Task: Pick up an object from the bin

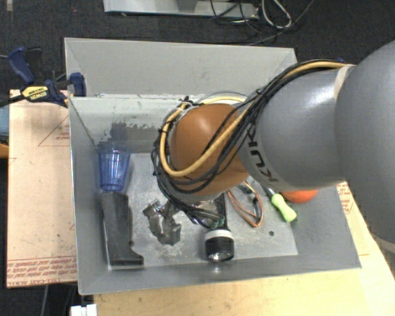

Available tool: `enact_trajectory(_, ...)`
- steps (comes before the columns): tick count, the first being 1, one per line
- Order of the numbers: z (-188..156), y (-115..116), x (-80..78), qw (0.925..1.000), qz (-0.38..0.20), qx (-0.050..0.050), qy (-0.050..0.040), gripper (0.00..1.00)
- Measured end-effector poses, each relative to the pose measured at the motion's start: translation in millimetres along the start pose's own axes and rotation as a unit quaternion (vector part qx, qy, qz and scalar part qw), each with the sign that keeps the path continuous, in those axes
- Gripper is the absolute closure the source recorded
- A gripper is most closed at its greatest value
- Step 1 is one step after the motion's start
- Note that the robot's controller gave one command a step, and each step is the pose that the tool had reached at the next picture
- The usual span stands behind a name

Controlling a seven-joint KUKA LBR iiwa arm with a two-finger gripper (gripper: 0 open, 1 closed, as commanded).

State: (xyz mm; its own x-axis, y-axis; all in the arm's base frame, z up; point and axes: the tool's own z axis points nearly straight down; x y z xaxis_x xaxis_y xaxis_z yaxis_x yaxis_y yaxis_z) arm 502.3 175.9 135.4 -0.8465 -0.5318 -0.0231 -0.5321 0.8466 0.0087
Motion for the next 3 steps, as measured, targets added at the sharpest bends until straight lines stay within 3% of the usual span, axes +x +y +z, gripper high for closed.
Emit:
enact_trajectory(1, -16.2, -52.1, 36.7, 0.9942, 0.108, 0.002, 0.0044, 1.0)
enact_trajectory(2, -27.7, -2.1, 19.9, 1.0, -0.008, -0.001, -0.0004, 1.0)
enact_trajectory(3, -60.0, -64.7, 47.7, 0.9943, 0.107, 0.004, 0.0018, 1.0)
